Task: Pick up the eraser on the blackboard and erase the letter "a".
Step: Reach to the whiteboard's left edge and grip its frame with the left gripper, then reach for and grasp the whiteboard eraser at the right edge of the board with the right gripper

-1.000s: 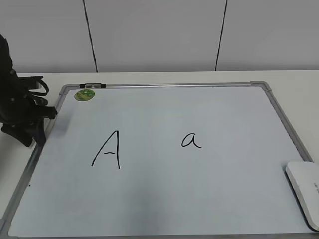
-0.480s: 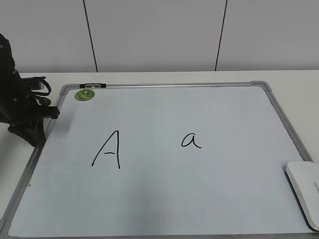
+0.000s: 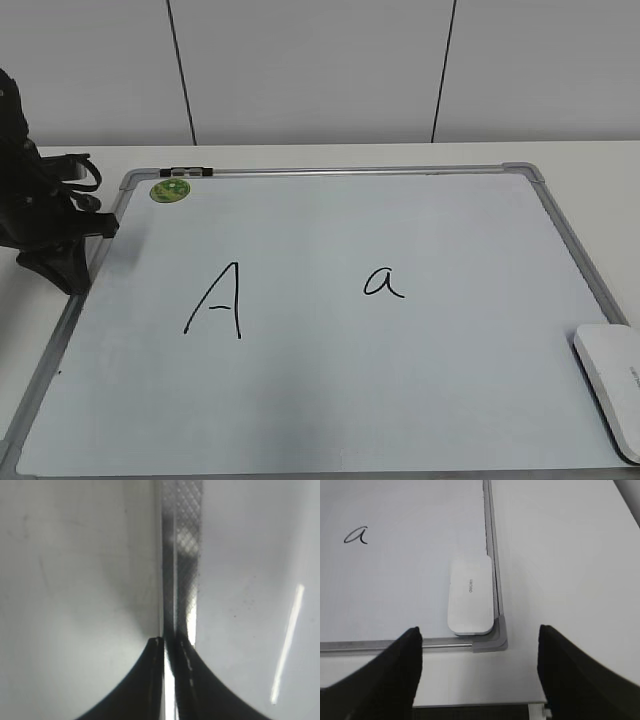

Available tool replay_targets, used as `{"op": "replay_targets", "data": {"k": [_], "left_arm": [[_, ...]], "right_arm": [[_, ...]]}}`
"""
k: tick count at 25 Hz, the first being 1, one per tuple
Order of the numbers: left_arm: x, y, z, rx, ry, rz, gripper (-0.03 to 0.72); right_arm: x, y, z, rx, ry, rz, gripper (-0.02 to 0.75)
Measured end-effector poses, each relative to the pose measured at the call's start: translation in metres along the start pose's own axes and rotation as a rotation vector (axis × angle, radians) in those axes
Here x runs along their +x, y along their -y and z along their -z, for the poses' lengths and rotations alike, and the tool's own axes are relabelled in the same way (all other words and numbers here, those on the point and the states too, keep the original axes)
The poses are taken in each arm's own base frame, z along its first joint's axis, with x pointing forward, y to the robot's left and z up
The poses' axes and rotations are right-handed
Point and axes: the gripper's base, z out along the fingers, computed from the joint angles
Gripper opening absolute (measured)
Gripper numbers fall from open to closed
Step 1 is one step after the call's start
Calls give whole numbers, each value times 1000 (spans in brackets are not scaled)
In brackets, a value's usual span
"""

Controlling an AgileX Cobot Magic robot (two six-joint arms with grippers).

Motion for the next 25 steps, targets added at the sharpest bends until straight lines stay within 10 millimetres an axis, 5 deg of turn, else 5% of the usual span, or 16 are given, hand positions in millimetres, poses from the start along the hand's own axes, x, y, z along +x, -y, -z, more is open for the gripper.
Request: {"op": "replay_targets", "data": {"k": [10,17,25], "left_arm": [[0,0,0,0,-2,0,39],[0,0,0,-1,-2,-1,46],[0,0,0,-1,-3,-1,52]], "right_arm": [[-39,3,-55,-38,-355,31,534],[-68,-2,-113,-89,-628,28,534],[-79,-4,-172,-95,-814,18,538]]}}
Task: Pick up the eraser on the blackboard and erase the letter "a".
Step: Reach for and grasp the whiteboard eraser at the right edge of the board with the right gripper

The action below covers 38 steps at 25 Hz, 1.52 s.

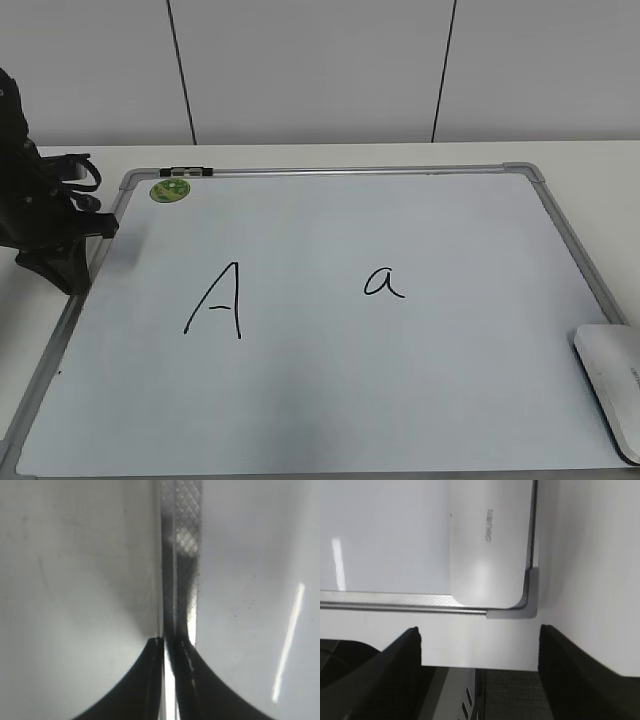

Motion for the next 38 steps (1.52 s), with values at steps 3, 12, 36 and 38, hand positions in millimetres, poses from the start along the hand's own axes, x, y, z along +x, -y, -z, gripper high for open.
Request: {"op": "replay_targets", "data": {"k": [3,12,36,38], "left_arm": [[0,0,0,0,-2,0,54],[0,0,0,0,-2,0,62],[0,0,0,0,0,0,87],[0,0,0,0,0,0,90]], "right_arm": [[-13,0,-6,-8,30,-9,613],[-31,1,-24,-13,33,-35,673],[-57,9,-107,6,-152,-111,671],[-57,9,-109,8,-153,-110,669]]}}
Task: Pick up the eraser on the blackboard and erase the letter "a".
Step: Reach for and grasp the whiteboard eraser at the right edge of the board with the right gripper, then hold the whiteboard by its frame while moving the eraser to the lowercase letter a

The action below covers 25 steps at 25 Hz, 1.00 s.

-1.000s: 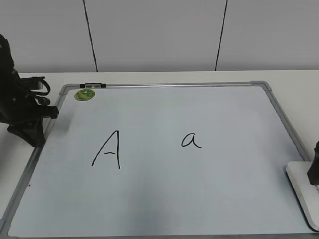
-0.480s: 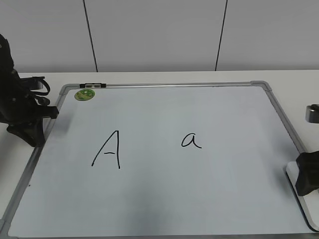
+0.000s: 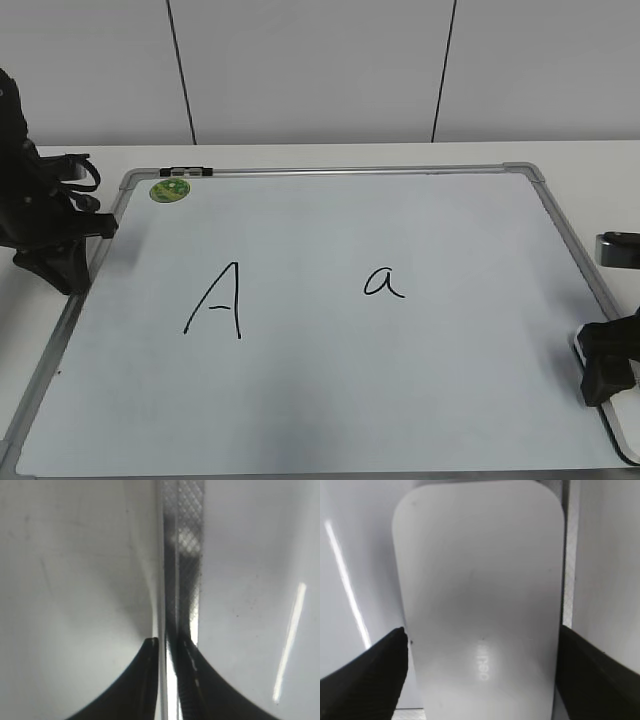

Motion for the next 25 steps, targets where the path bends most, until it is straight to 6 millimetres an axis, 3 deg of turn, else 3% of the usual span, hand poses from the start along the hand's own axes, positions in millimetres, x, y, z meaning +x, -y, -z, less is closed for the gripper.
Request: {"op": "replay_targets", "data": {"k": [4,8,21,25], "left_arm": [[0,0,0,2,0,1,97],[0,0,0,2,0,1,99],[0,1,0,8,0,5,107],[0,1,0,9,0,-1,111]], "right_arm": [[-1,1,0,7,4,8,640],[-1,1,0,13,8,20,537],[-4,0,2,4,0,6,522],[-17,-3,21,-7,-40,4,522]]}}
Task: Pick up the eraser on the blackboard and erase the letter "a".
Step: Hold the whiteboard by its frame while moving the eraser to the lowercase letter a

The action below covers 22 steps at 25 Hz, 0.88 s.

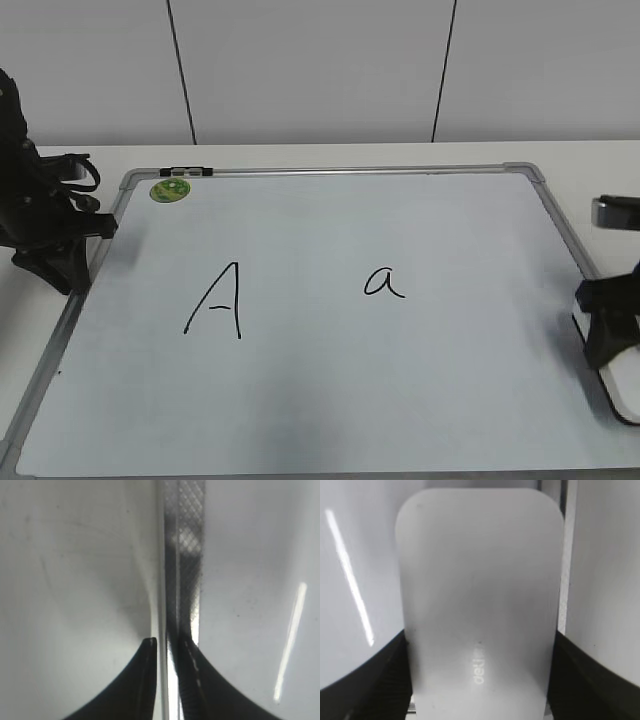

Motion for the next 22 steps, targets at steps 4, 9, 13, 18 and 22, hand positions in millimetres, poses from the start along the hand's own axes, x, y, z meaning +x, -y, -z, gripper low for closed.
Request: {"op": "replay_targets", "data": {"k": [4,9,13,18,22], "left_arm": [[0,0,0,0,0,-4,117],[0,0,0,1,-2,-4,123],[0,0,0,2,-2,-4,127],[1,0,0,2,-9,-9,136],[1,0,0,2,-14,-10,116]], "right_arm": [[-20,-7,30,-17,37,12,522],[-46,-39,41,-20,5,107,522],[-63,-64,32,-12,-56,175,522],[-103,-104,18,-4,-36,258,522],[-124,-122,17,-21,8,281,522]]}}
